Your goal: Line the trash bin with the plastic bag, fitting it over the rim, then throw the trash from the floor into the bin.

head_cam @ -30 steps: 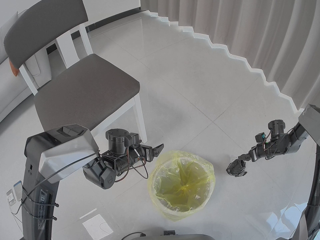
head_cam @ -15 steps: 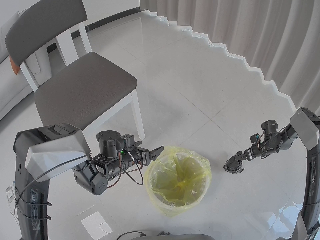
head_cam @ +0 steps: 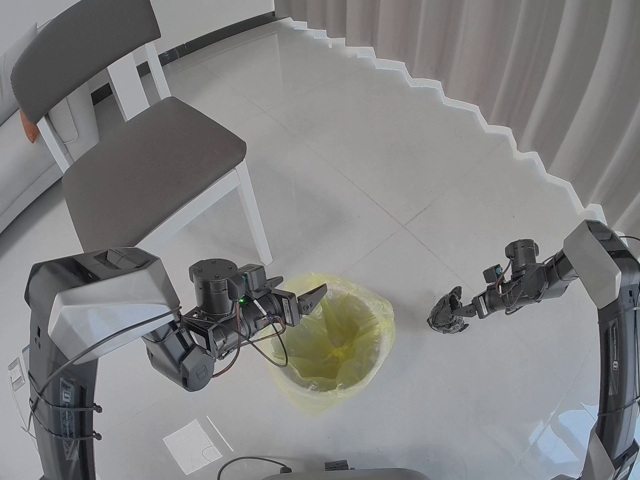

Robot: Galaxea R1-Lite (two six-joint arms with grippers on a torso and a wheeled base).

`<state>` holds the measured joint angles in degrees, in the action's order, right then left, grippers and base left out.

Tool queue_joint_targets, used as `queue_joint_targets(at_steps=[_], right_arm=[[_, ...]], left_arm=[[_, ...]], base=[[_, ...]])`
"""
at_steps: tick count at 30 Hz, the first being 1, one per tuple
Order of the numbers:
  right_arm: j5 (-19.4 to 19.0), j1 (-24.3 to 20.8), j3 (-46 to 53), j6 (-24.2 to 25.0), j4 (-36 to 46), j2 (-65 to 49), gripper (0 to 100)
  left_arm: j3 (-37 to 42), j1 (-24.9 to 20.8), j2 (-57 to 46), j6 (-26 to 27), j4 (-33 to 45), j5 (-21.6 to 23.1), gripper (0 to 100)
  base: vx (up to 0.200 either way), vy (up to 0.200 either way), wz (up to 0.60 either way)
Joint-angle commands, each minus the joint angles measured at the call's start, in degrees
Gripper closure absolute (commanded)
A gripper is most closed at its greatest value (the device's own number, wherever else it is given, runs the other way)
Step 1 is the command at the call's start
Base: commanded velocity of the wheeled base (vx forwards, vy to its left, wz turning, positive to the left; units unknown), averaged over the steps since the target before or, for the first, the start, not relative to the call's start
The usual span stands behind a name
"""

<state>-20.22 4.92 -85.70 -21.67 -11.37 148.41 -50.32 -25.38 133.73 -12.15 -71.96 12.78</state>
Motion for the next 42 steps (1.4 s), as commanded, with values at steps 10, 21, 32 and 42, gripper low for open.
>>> queue_joint_targets(at_steps=[10,21,32,42], right_arm=[[0.0,-3.2,0.4,0.8,0.0,-1.5,0],[0.0,-4.1,1.6,0.8,0.1,-3.5,0],[0.0,-4.0,-1.3,0.8,2.6,-2.0,0],[1.7,-3.5,-13.1,0.8,9.1,5.4,0]], left_arm=[[1.2,0.6,1.3,0.2,-4.4,-1.0,0],[1.6,1.2,1.6,0.4,-4.7,-1.3,0],[2.4,1.3,0.8,0.3,-5.0,-2.8,0],[4.2,1.9,2.0,0.3,-9.1,-3.5,0]], base=[[0.000,0.020,0.00],[0.000,0.145,0.00],[0.000,0.000,0.00],[0.000,0.000,0.00]])
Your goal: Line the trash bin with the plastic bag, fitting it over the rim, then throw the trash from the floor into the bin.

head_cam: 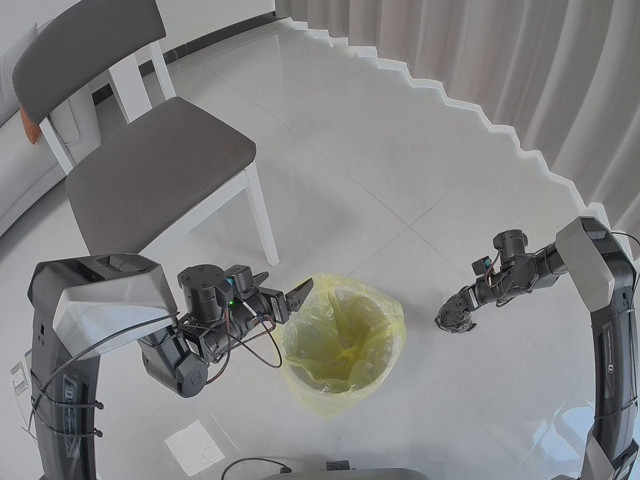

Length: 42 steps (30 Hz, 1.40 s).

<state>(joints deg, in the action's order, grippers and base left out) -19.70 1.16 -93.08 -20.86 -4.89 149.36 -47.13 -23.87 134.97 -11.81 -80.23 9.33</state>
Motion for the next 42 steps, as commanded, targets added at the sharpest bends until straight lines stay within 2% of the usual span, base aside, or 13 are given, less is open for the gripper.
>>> queue_joint_targets(at_steps=[1,10,21,22,34,42], right_arm=[[1.2,0.2,-6.1,-0.1,2.8,4.7,0],[1.5,0.2,-12.5,-0.1,8.3,8.3,0],[1.8,0.4,-13.9,-0.6,8.8,10.1,0],[1.8,0.4,-13.9,-0.6,8.8,10.1,100],[2.3,0.6,-12.1,-0.4,9.1,8.9,100],[3.2,0.1,0.2,-0.9,8.2,-3.9,100]], left_arm=[[1.0,0.6,0.8,-0.1,-0.9,0.0,0],[0.9,0.8,2.0,-0.1,-1.6,-0.1,0],[0.9,0.8,1.3,0.1,-1.6,-0.9,0],[0.8,0.9,1.3,0.1,-1.6,-1.0,0],[1.1,1.2,2.0,0.1,-2.8,-1.9,0],[3.3,3.3,1.8,0.1,-3.9,-2.3,0]], base=[[0.000,0.000,0.00],[0.000,0.000,0.00],[0.000,0.000,0.00],[0.000,0.000,0.00],[0.000,0.000,0.00],[0.000,0.000,0.00]])
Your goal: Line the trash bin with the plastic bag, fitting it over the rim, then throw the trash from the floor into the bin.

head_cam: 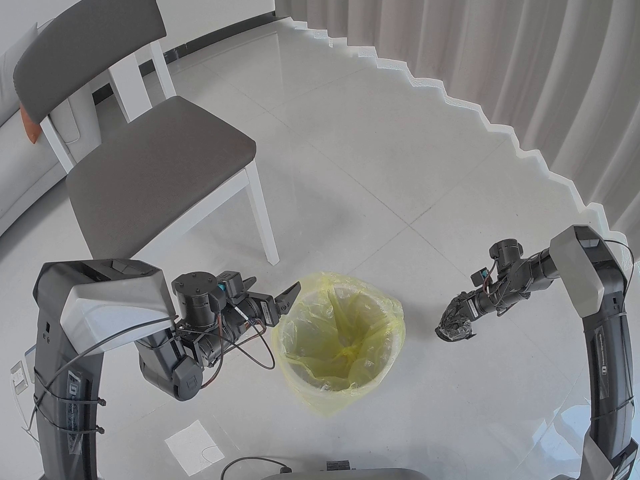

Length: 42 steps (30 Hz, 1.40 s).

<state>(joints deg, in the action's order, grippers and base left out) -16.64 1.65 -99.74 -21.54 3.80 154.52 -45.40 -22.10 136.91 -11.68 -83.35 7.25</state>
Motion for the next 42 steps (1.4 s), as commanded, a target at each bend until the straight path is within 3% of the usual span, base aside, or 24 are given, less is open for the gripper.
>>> queue_joint_targets(at_steps=[1,7,15,23,27,28,31,37,42], right_arm=[[0.2,-0.4,8.8,-0.2,-0.6,-11.3,100],[0.3,-2.2,18.4,0.1,-2.7,-23.6,100],[0.3,-6.3,24.6,0.0,-2.7,-34.5,100],[0.2,-18.2,29.3,0.2,-2.8,-45.3,100],[0.2,-20.8,29.6,0.3,-2.8,-46.0,100],[0.3,-24.1,30.7,0.3,-2.9,-46.1,100],[1.2,-27.3,33.5,0.4,-4.9,-45.6,100],[2.0,-31.5,38.1,0.7,-14.0,-42.6,100],[2.1,-33.8,38.9,0.8,-15.3,-40.0,100]], left_arm=[[2.0,1.7,-0.2,0.0,-1.4,-0.2,0],[5.7,3.2,-0.1,0.1,-6.6,-0.2,0],[7.6,4.1,-0.4,0.0,-6.7,-0.3,0],[8.5,5.3,0.5,0.1,-6.7,-1.0,0],[8.5,5.2,0.5,0.0,-6.7,-1.3,0],[8.5,5.1,0.7,0.1,-6.7,-2.0,0],[8.5,4.9,0.7,0.1,-6.7,-2.4,0],[8.4,5.0,0.5,0.2,-6.7,-2.5,0],[8.3,4.8,0.5,0.2,-6.7,-2.6,0]], base=[[0.000,0.000,0.00],[0.000,0.000,0.00],[0.000,0.000,0.00],[0.000,0.000,0.00],[0.000,0.000,0.00],[0.000,0.000,0.00],[0.000,0.000,0.00],[0.000,0.000,0.00],[0.000,0.000,0.00]])
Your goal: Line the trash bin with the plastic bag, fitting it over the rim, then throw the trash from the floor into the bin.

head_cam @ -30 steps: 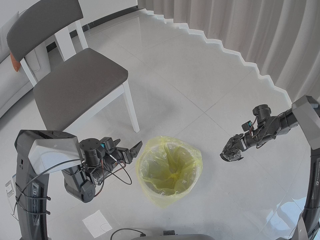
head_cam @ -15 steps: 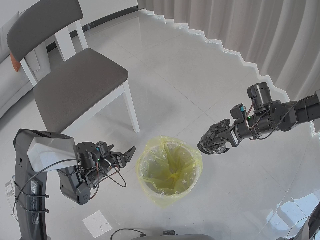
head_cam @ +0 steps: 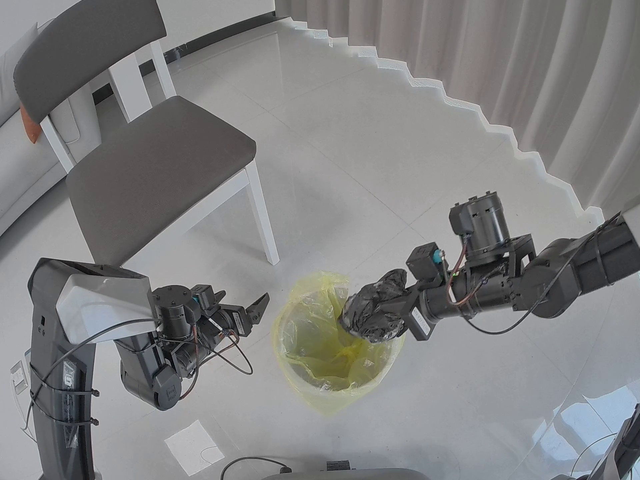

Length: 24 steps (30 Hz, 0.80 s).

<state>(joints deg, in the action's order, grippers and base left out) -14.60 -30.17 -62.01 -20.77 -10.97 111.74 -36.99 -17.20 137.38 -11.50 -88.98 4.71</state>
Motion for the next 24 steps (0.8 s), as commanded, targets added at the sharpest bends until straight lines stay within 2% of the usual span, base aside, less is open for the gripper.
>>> queue_joint_targets(at_steps=[1,13,15,19,24], right_arm=[[0.6,-2.9,1.5,0.0,-1.0,4.1,100],[1.2,-4.7,1.5,-0.1,-14.2,14.8,100],[1.2,-4.7,1.0,-0.2,-15.6,17.4,100],[1.0,-4.5,1.5,-0.5,-17.4,20.8,100],[1.0,-3.8,2.0,-0.5,-20.0,22.7,100]], left_arm=[[-0.3,-0.1,0.2,0.0,-1.0,-0.1,0],[0.2,-0.9,-3.3,-0.5,-1.0,-3.2,0],[1.0,-1.3,-3.7,-0.1,-1.0,-3.7,0],[2.4,-3.5,-4.5,-0.4,-1.0,-7.6,0],[2.0,-4.2,-4.7,-0.5,-1.0,-7.8,0]], base=[[0.000,0.000,0.00],[0.000,0.000,0.00],[0.000,0.000,0.00],[0.000,0.000,0.00],[0.000,0.000,0.00]])
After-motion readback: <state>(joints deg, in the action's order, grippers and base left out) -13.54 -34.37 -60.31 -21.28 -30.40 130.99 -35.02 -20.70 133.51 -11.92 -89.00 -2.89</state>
